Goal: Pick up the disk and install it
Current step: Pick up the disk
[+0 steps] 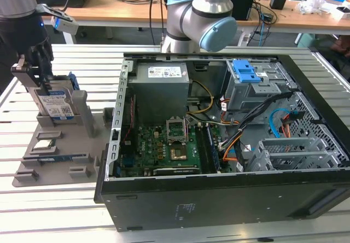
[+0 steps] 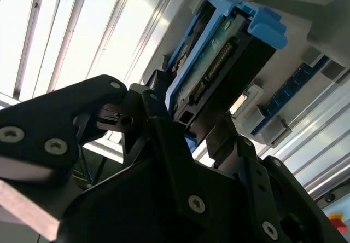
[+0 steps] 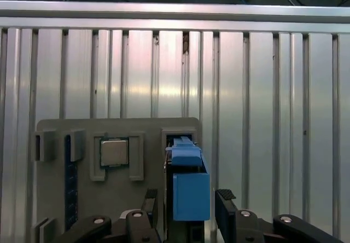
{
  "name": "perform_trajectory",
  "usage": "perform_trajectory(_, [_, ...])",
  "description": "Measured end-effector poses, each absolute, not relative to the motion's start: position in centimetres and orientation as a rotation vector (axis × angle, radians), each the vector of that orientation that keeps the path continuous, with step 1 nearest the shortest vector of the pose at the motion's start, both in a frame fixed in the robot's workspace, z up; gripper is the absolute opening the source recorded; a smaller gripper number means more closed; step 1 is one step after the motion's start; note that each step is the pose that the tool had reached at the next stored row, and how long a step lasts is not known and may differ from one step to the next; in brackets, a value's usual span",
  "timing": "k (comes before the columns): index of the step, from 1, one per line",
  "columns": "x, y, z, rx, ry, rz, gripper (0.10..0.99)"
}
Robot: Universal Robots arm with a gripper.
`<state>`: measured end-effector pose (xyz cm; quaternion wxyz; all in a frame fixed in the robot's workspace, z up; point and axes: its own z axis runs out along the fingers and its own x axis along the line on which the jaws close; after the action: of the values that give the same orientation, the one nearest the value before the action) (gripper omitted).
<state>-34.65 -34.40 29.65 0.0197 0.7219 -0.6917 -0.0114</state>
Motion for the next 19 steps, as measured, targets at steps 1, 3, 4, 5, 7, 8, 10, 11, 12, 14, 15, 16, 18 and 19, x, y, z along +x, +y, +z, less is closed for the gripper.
perform_trajectory(1, [-34.65, -34.40, 29.60, 2.260, -2.125, -0.035, 0.541])
perform_trajectory(3, [-34.66, -34.40, 29.09, 2.260, -2.124, -0.035, 0.541])
perform_trajectory(4, [-34.66, -34.40, 28.88, 2.260, -2.124, -0.035, 0.541])
perform_trajectory(5, [-34.66, -34.40, 28.89, 2.260, -2.124, -0.035, 0.541])
perform_trajectory(7, [-34.66, -34.40, 28.88, 2.260, -2.124, -0.035, 0.541])
perform_trajectory(8, [-34.66, -34.40, 28.87, 2.260, -2.124, -0.035, 0.541])
perform_trajectory(10, [-34.66, -34.40, 28.87, 2.260, -2.124, -0.035, 0.541])
perform_trajectory(11, [-34.65, -34.40, 28.81, 2.261, -2.124, -0.035, 0.541])
perform_trajectory(12, [-34.65, -34.40, 28.77, 2.260, -2.124, -0.035, 0.541])
perform_trajectory(14, [-34.66, -34.40, 28.69, 2.260, -2.124, -0.035, 0.541])
perform_trajectory(15, [-34.66, -34.40, 28.68, 2.260, -2.124, -0.035, 0.541])
perform_trajectory(16, [-34.66, -34.40, 28.67, 2.260, -2.124, -0.035, 0.541])
perform_trajectory(18, [-34.66, -34.40, 28.67, 2.260, -2.124, -0.035, 0.529])
perform_trajectory(19, [-34.66, -34.40, 28.67, 2.260, -2.124, -0.035, 0.396])
